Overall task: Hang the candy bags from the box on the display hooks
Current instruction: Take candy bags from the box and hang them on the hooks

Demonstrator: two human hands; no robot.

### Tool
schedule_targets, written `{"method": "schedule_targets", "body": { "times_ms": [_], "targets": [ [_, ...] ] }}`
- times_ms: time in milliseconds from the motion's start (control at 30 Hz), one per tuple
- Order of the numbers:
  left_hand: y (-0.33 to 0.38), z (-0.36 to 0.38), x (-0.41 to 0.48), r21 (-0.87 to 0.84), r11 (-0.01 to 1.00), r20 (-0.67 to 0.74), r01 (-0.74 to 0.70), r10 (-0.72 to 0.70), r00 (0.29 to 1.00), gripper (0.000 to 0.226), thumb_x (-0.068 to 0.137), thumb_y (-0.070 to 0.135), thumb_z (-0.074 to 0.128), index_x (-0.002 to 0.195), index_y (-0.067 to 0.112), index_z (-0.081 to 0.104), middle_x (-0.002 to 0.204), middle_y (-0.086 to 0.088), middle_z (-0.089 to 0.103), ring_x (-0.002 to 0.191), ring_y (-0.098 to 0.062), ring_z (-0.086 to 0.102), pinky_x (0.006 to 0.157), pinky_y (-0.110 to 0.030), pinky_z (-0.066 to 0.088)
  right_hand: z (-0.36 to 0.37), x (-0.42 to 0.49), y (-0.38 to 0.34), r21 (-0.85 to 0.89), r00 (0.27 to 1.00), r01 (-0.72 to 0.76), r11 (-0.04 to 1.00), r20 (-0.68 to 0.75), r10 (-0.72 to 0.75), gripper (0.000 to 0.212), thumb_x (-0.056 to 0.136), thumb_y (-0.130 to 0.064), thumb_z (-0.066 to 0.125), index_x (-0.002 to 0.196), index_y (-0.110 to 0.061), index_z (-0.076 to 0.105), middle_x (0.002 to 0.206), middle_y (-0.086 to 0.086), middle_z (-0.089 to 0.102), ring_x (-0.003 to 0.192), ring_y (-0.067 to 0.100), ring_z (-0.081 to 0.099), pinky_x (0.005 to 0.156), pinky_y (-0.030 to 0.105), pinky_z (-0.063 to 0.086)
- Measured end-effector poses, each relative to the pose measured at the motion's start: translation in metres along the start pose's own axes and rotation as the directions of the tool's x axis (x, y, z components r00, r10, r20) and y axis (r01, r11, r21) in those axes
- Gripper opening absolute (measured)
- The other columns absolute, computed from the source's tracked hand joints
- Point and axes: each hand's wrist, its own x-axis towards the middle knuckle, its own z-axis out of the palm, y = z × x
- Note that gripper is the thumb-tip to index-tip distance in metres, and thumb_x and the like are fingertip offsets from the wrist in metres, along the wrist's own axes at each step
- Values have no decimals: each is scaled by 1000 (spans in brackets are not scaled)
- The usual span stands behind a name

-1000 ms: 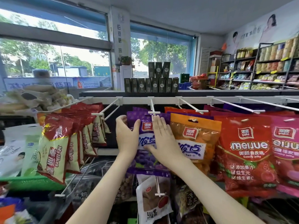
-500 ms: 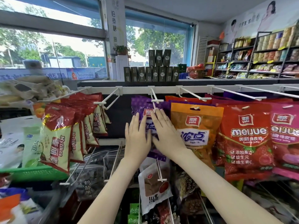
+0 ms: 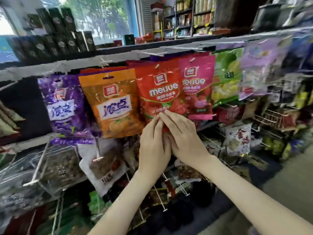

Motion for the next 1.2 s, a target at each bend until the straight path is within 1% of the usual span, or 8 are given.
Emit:
{"method": "schedule_targets", "body": {
  "times_ms": [100, 233, 300, 400, 533, 700, 833, 1200],
  "targets": [
    [52, 63, -9, -52, 998, 166, -29, 37, 985, 44, 92, 13, 48, 134, 0, 48, 133, -16, 53, 125, -26, 46, 107, -37, 39, -40, -60, 58, -70, 985, -152, 986, 69, 157, 52, 93, -18, 41, 144, -11, 35, 144, 6, 41, 132, 18, 33, 111, 26, 17],
    [138, 158, -37, -151, 988, 369, -5, 61, 927, 43, 89, 12, 52, 129, -1, 52, 130, -18, 55, 121, -32, 51, 106, -33, 34, -99, -157, 139, -104, 897, -409, 907, 139, 420, 58, 92, -12, 48, 147, -14, 28, 147, 4, 38, 133, 17, 27, 111, 37, 26],
    [184, 201, -69, -206, 976, 483, 67, 42, 875, 44, 90, 9, 55, 132, -2, 49, 133, -18, 53, 125, -34, 48, 106, -31, 30, -128, -214, 174, -145, 801, -559, 816, 160, 577, 63, 92, -12, 51, 149, -17, 24, 149, 2, 34, 137, 18, 25, 114, 39, 25],
    [247, 252, -122, -258, 947, 685, 192, 39, 728, 47, 96, 17, 49, 140, 2, 40, 141, -14, 45, 133, -29, 39, 109, -27, 26, -163, -291, 220, -210, 628, -729, 651, 173, 759, 63, 92, -13, 53, 148, -17, 24, 147, 2, 35, 135, 21, 27, 112, 40, 27],
    [293, 308, -168, -262, 944, 811, 198, 105, 576, 46, 94, 21, 46, 135, 1, 45, 134, -16, 50, 127, -31, 45, 105, -34, 32, -181, -382, 263, -252, 389, -871, 422, 170, 905, 63, 88, -11, 55, 145, -10, 30, 144, 10, 39, 133, 29, 32, 111, 38, 26],
    [312, 379, -202, -214, 959, 902, 184, 122, 413, 43, 91, 8, 53, 133, 1, 46, 134, -15, 50, 126, -31, 45, 104, -25, 24, -173, -475, 305, -253, 85, -957, 140, 219, 972, 60, 87, -7, 55, 143, -4, 33, 142, 16, 40, 132, 32, 32, 113, 38, 24],
    [312, 440, -229, -157, 970, 955, 188, 100, 278, 42, 95, 14, 47, 137, 8, 42, 141, -8, 44, 129, -24, 40, 104, -27, 29, -154, -523, 334, -267, -93, -963, -15, 282, 955, 61, 92, -8, 51, 147, -7, 25, 142, 11, 38, 133, 26, 29, 111, 31, 20],
    [274, 638, -351, 35, 977, 997, 209, -49, 63, 40, 99, 25, 45, 138, 17, 44, 136, -3, 49, 121, -20, 47, 98, -30, 40, 2, -668, 438, -255, -400, -912, -321, 386, 831, 67, 91, -5, 53, 149, -12, 19, 148, 6, 31, 138, 21, 27, 111, 27, 22]
  ]
}}
